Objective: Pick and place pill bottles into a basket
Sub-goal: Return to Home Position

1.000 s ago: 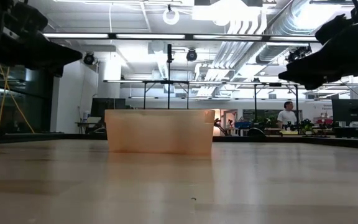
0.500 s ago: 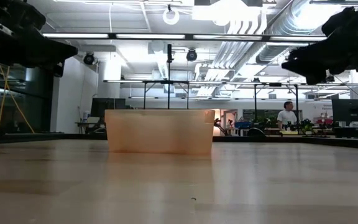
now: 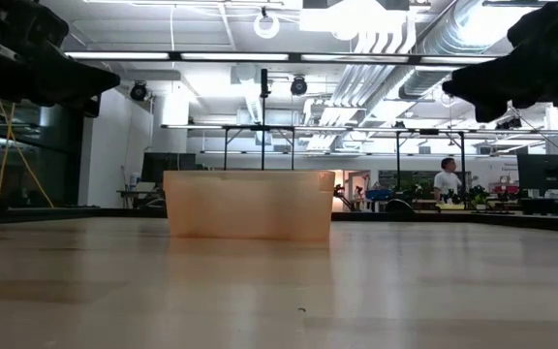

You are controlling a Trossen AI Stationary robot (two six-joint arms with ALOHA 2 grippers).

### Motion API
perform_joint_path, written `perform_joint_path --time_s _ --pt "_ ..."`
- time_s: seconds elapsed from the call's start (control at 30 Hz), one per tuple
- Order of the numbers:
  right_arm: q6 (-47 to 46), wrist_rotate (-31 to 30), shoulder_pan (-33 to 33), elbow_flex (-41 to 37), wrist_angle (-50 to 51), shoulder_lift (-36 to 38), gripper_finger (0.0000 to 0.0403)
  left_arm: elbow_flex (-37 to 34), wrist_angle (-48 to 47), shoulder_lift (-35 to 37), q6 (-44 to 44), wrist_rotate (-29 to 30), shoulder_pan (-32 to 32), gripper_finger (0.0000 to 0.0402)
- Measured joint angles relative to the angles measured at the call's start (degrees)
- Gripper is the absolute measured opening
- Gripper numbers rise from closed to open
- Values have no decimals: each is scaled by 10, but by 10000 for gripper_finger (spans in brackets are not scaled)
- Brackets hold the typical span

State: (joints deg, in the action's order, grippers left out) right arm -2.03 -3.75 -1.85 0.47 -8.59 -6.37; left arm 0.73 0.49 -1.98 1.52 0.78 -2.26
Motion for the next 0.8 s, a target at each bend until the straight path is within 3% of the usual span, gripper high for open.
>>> perform_joint_path --time_s 0.17,0.23,0.4,0.63,0.8 --pt "0 -2 0 0 12 0 33 0 0 0 -5 0 0 22" --pt "1 -2 0 0 20 0 9 0 0 0 -4 1 0 35" --pt "-8 -12 0 0 31 0 24 0 0 0 -3 0 0 59" --pt "-40 -96 0 0 32 0 5 0 0 0 -3 0 0 34" --pt "-44 -84 0 0 32 0 24 0 0 0 -3 0 0 35"
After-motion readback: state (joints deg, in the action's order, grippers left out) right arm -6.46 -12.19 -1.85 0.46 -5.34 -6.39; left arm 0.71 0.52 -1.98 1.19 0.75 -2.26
